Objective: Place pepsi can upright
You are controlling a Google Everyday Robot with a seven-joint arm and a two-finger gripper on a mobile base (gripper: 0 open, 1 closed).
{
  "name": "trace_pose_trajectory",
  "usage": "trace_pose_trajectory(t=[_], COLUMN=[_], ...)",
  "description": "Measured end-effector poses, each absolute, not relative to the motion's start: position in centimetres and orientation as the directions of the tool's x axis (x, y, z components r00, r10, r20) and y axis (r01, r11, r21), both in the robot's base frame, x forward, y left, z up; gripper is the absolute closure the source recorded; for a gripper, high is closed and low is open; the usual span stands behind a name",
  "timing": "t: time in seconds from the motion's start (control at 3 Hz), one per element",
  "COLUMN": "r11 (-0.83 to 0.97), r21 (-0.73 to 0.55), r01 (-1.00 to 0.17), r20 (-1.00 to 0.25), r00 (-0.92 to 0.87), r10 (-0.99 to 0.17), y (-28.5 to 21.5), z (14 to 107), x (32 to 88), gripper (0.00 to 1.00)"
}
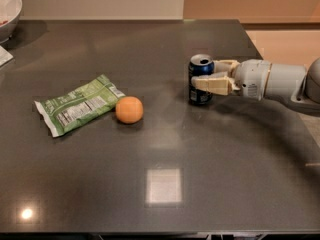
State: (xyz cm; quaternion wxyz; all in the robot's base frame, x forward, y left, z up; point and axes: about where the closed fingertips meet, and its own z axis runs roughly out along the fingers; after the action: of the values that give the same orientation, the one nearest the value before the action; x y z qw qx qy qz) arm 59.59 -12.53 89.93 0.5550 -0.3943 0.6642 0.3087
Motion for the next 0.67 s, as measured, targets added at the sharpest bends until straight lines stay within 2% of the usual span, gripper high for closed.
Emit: trace_pose_trajectory(t=[0.33, 0.67], r11=[0.511, 0.523], r21=[-0.006, 0.010], r01=[-0.860, -0.852], r20=[-0.983, -0.989], r00=[-0.090, -0.085], r10=[-0.163, -0.119], y=[-12.90, -13.62], z=[89.50, 89.03], x=[59.71, 59.53], gripper=[1.00, 0.82])
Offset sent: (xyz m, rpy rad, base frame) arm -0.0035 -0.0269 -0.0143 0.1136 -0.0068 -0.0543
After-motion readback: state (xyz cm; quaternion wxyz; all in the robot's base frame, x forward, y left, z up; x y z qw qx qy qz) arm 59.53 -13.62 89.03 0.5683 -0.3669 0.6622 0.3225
